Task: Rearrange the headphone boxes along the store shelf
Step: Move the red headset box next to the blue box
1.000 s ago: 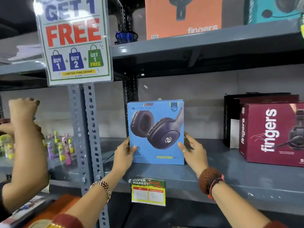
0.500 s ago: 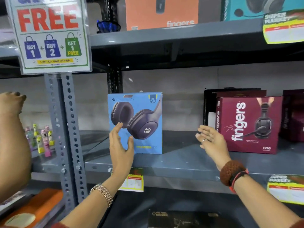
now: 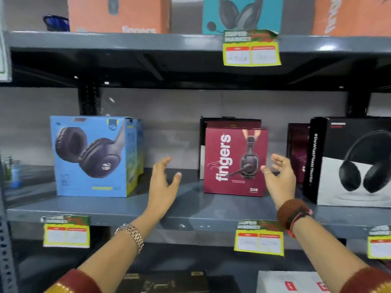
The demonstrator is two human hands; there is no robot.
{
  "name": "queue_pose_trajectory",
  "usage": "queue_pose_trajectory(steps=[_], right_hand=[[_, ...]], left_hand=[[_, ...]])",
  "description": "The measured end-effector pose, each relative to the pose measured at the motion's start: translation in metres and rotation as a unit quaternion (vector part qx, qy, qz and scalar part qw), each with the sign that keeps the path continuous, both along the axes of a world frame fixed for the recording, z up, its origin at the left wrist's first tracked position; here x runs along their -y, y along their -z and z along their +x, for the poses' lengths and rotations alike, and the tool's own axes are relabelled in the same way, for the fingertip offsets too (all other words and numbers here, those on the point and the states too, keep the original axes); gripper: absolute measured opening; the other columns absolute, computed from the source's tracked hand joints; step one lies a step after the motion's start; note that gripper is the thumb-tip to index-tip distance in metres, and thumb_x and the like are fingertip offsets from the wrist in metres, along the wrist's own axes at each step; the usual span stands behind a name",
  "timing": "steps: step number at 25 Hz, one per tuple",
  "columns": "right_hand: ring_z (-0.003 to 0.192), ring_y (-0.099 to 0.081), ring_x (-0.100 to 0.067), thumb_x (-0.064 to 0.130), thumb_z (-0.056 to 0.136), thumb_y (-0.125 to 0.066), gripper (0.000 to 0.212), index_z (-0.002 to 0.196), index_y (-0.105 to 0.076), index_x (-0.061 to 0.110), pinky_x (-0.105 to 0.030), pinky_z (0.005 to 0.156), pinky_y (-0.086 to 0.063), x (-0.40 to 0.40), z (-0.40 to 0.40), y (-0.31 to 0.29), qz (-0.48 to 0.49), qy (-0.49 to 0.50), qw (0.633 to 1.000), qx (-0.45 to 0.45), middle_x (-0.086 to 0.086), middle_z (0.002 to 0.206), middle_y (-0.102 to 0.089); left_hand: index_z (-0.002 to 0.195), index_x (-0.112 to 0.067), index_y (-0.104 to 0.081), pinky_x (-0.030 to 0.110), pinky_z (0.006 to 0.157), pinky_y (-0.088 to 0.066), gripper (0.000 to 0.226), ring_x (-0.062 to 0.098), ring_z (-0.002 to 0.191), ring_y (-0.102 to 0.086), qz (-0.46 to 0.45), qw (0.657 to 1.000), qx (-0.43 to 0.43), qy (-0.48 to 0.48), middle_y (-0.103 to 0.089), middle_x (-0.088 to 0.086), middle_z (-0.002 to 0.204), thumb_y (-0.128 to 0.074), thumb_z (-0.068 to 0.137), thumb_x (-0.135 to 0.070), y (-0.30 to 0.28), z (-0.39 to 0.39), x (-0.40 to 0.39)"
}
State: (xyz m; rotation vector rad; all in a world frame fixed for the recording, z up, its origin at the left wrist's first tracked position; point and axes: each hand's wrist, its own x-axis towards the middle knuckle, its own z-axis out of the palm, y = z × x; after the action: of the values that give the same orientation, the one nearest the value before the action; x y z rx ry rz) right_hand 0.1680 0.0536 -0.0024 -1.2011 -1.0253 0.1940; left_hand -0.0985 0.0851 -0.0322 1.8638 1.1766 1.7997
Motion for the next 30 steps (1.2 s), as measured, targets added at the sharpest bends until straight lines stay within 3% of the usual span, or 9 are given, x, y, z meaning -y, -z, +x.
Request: queue_pose_trajectory(steps=[3, 8, 11, 15, 19, 21, 23, 26, 30], right_hand=[[0.125, -0.048, -0.025, 0.017, 0.085, -0.061, 0.048, 0.13, -0.045, 0.011, -0.036, 0.103, -0.037, -0.013, 0.019, 0.003, -0.053, -0.032, 0.998, 0.006, -0.011, 0.137, -0.051], [0.129, -0.045, -0.029, 0.027, 0.089, -0.055, 0.055, 0.139, -0.036, 0.012, -0.039, 0.106, -0.037, -0.022, 0.021, 0.018, -0.152, -0.096, 0.981, 0.078, -0.011, 0.143, -0.046], [0.13, -0.045, -0.03, 0.026, 0.091, -0.05, 0.057, 0.142, -0.029, 0.013, -0.041, 0.108, -0.037, -0.026, 0.022, 0.024, -0.167, -0.111, 0.973, 0.111, -0.011, 0.144, -0.045], [0.137, -0.035, -0.029, 0.024, 0.095, -0.043, 0.056, 0.147, -0.021, 0.017, -0.041, 0.111, -0.03, -0.024, 0.025, 0.024, -0.151, -0.091, 0.98, 0.096, -0.009, 0.152, -0.034], [0.128, -0.045, -0.023, 0.025, 0.096, -0.042, 0.052, 0.145, -0.026, 0.023, -0.032, 0.102, -0.038, -0.013, 0.027, 0.022, -0.047, -0.087, 0.995, 0.035, -0.006, 0.147, -0.042], [0.12, -0.05, -0.018, 0.03, 0.094, -0.045, 0.051, 0.143, -0.032, 0.026, -0.028, 0.096, -0.041, -0.008, 0.027, 0.021, -0.012, -0.071, 0.997, 0.026, -0.004, 0.141, -0.048], [0.12, -0.053, -0.02, 0.036, 0.091, -0.05, 0.05, 0.139, -0.04, 0.027, -0.034, 0.099, -0.044, -0.006, 0.026, 0.02, 0.019, -0.055, 0.998, 0.013, -0.005, 0.136, -0.055], [0.116, -0.054, -0.015, 0.034, 0.089, -0.055, 0.046, 0.133, -0.05, 0.022, -0.025, 0.094, -0.043, -0.002, 0.024, 0.018, 0.05, -0.059, 0.997, -0.025, -0.003, 0.129, -0.06], [0.112, -0.054, -0.01, 0.03, 0.089, -0.056, 0.043, 0.131, -0.051, 0.02, -0.006, 0.083, -0.04, 0.004, 0.024, 0.016, 0.075, -0.06, 0.995, -0.035, 0.001, 0.124, -0.061]], left_hand=[[0.141, -0.012, -0.032, 0.031, 0.105, -0.035, 0.056, 0.021, 0.134, -0.04, -0.169, 0.984, -0.006, 0.06, -0.036, 0.004, 0.149, -0.056, 0.091, -0.024, -0.005, 0.046, -0.007], [0.137, -0.014, -0.04, 0.026, 0.098, -0.039, 0.047, 0.021, 0.124, -0.052, -0.203, 0.972, 0.071, 0.092, -0.053, 0.007, 0.137, -0.054, 0.092, -0.018, -0.003, 0.086, -0.016], [0.129, -0.022, -0.051, 0.033, 0.1, -0.045, 0.04, 0.022, 0.119, -0.057, -0.191, 0.979, 0.032, 0.069, -0.063, 0.001, 0.123, -0.056, 0.09, -0.014, -0.004, 0.094, -0.019], [0.139, -0.024, -0.042, 0.044, 0.1, -0.048, 0.061, 0.023, 0.115, -0.059, -0.169, 0.985, 0.02, 0.043, -0.056, 0.008, 0.135, -0.064, 0.084, -0.009, -0.003, 0.09, -0.013], [0.138, -0.028, -0.043, 0.024, 0.094, -0.05, 0.061, 0.012, 0.112, -0.062, -0.067, 0.996, -0.028, 0.044, -0.057, -0.002, 0.134, -0.067, 0.083, -0.017, -0.005, 0.09, -0.005], [0.137, -0.03, -0.044, 0.014, 0.088, -0.049, 0.059, 0.007, 0.113, -0.06, -0.031, 0.998, -0.011, 0.046, -0.057, -0.008, 0.132, -0.067, 0.083, -0.02, -0.007, 0.091, -0.002], [0.136, -0.028, -0.046, 0.008, 0.082, -0.049, 0.055, -0.004, 0.112, -0.056, -0.011, 0.998, 0.027, 0.057, -0.056, -0.012, 0.129, -0.065, 0.084, -0.02, -0.009, 0.092, 0.003], [0.137, -0.022, -0.045, 0.005, 0.079, -0.048, 0.053, -0.023, 0.103, -0.051, 0.013, 0.994, 0.057, 0.088, -0.052, -0.016, 0.126, -0.062, 0.087, -0.016, -0.012, 0.094, 0.01], [0.138, -0.022, -0.043, 0.008, 0.081, -0.05, 0.055, -0.022, 0.104, -0.052, 0.03, 0.993, 0.056, 0.103, -0.051, -0.022, 0.124, -0.061, 0.087, -0.017, -0.012, 0.094, 0.013]])
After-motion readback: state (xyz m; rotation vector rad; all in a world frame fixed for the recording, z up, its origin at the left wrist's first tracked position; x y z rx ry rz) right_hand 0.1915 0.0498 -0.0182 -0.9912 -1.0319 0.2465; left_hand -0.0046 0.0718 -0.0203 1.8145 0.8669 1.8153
